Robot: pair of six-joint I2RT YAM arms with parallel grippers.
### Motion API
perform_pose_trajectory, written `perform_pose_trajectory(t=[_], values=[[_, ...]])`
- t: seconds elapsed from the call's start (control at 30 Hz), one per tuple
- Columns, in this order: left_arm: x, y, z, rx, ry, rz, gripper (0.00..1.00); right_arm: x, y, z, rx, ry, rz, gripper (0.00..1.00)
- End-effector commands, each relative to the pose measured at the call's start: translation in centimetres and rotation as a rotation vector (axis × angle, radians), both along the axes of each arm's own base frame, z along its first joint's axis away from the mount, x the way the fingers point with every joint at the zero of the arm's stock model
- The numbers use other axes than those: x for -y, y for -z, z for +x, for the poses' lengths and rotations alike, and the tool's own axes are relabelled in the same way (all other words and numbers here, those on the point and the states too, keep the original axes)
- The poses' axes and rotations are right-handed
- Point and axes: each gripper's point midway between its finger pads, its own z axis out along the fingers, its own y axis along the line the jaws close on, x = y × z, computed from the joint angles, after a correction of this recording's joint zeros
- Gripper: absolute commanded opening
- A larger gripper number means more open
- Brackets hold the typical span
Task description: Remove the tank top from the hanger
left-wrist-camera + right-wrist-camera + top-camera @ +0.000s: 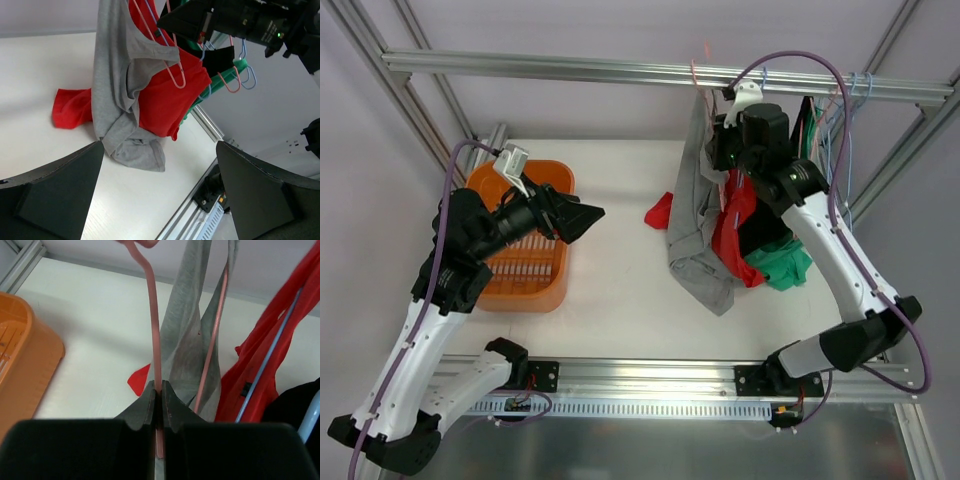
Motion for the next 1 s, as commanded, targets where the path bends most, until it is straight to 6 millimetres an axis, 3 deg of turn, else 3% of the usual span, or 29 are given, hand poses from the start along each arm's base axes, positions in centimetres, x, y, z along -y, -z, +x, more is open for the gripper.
perform_pose_trajectory(t=[0.0,0.07,0.2,0.4,0.47,0.53,0.57,0.63,0.97], values=[[0.1,0.6,1.0,0.021,-0.022,0.027,0.99,0.8,-1.4,3.8,0.018,0.079,0.062,0.00],[0.0,0.9,1.3,0.015,-0.031,0.038,0.99,0.3,-1.9,4.3,0.008,0.052,0.077,0.00],[-0.2,1.6,1.9,-0.001,-0.057,0.053,0.99,-0.8,-3.0,3.3,0.019,-0.009,0.134,0.00],[0.1,2.1,2.5,-0.023,-0.055,0.060,0.99,-1.9,-6.0,2.7,0.065,-0.130,0.169,0.00],[0.1,2.3,2.3,-0.024,-0.053,0.061,0.99,-2.0,-6.7,1.6,0.061,-0.145,0.195,0.01],[-0.1,2.3,2.2,-0.022,-0.059,0.061,0.99,-1.7,-6.0,1.1,0.044,-0.128,0.212,0.00],[-0.2,2.1,2.1,-0.015,-0.064,0.060,0.99,-1.4,-7.0,0.1,0.062,-0.120,0.251,0.00],[-0.3,2.0,2.0,-0.012,-0.066,0.057,0.99,-1.5,-6.1,-0.3,0.062,-0.123,0.277,0.00],[-0.6,1.0,1.1,0.009,-0.063,0.046,0.99,-1.2,-8.8,-4.7,0.110,-0.164,0.449,0.00]])
